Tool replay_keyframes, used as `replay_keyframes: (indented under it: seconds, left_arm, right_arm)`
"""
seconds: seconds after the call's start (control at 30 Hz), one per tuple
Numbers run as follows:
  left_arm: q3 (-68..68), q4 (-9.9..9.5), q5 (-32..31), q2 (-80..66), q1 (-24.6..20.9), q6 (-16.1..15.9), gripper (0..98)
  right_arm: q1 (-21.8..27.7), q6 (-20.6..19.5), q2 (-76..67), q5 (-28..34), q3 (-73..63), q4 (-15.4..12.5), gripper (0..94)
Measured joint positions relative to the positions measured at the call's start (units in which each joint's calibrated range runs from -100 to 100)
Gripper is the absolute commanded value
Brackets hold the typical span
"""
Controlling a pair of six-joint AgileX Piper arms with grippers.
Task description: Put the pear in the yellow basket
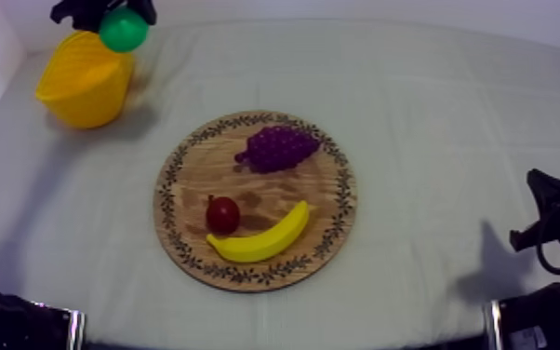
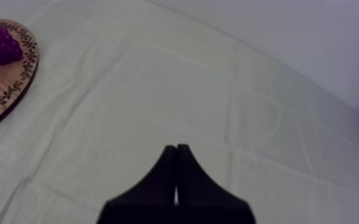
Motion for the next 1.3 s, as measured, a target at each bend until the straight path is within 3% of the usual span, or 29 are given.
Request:
replay_keyframes:
  seconds: [0.53,1.3]
  left_arm:
    - [-12.5,-2.49,0.2,7.2,-11.7,-6.0,44.5]
    - [-23.6,-2.27,-2.5,22.9,-14.4,-7.3,44.5]
  right_arm:
    - [0.0,0.0,0.0,0.0,0.0,0.0,0.4]
    - [0.0,0.0,0.0,0.0,0.0,0.0,0.4]
